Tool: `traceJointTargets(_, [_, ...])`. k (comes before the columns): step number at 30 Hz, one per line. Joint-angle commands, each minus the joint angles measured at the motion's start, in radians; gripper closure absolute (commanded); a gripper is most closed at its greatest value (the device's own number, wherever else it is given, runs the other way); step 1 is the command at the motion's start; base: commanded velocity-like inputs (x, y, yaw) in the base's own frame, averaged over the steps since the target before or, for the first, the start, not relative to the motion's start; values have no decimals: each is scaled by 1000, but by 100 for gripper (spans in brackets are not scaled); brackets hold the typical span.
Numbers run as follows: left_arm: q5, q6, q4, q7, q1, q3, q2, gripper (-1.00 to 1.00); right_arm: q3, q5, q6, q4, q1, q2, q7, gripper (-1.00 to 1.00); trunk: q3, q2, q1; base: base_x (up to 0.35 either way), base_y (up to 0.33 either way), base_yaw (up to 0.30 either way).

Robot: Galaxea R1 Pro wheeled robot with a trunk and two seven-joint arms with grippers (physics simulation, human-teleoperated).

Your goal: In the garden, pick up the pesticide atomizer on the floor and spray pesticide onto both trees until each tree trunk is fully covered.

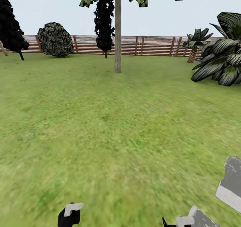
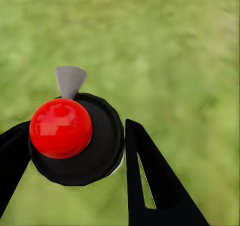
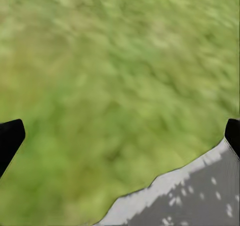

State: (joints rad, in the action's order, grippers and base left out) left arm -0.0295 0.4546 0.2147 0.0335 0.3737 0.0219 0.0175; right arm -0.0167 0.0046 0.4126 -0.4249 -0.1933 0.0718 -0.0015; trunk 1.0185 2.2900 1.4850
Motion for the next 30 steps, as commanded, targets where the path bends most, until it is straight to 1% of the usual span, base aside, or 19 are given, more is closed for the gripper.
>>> traceJointTargets(1, [0, 0, 0, 0, 0, 0, 0, 100, 0, 0, 0, 0, 0, 0, 0, -100, 0, 0, 0, 341, 0, 0])
traceJointTargets(30, [0, 1, 0, 0, 0, 0, -1, 100, 0, 0, 0, 0, 0, 0, 0, -100, 0, 0, 0, 341, 0, 0])
